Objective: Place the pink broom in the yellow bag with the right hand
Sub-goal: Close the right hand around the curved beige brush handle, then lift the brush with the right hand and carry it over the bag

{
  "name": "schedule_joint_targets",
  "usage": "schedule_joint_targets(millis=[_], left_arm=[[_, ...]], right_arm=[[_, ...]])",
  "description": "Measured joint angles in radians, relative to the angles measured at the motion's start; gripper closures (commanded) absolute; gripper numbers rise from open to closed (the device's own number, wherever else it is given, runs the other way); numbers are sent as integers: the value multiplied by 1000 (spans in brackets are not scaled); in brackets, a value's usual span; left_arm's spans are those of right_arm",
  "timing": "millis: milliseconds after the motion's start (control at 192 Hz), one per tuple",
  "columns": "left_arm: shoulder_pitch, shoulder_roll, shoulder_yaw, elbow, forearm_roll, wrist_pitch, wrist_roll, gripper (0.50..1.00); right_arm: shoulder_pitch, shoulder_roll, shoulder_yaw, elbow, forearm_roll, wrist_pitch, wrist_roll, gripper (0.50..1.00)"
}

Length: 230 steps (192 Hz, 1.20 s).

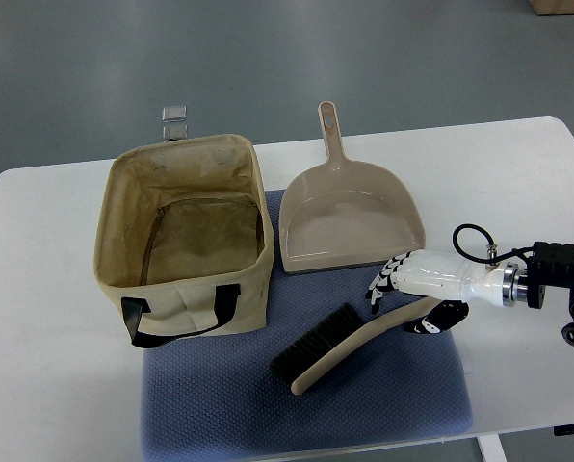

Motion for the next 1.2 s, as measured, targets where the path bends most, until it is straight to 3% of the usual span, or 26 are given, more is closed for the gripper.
schedule_joint_targets(millis=[52,104,193,329,527,850,1200], left_arm=[[0,0,0,0,0,0,0,500],[0,0,0,0,0,0,0,500],[0,0,0,0,0,0,0,500],[0,0,0,0,0,0,0,500],[0,0,0,0,0,0,0,500],[0,0,0,0,0,0,0,500],[0,0,0,0,0,0,0,500]], right_arm=[[-3,0,-6,0,-10,-10,-4,756],[-7,1,-10,0,-17,-14,-6,812],[-13,10,-12,0,-27,-17,-6,1000],[-13,18,-12,-2,-34,-33,-7,1000],[-8,2,6,-4,-28,-116,-7,1000],[14,-117,167,-5,13,-176,6,1000],[271,-240,183,-47,203,-168,-1,1000]])
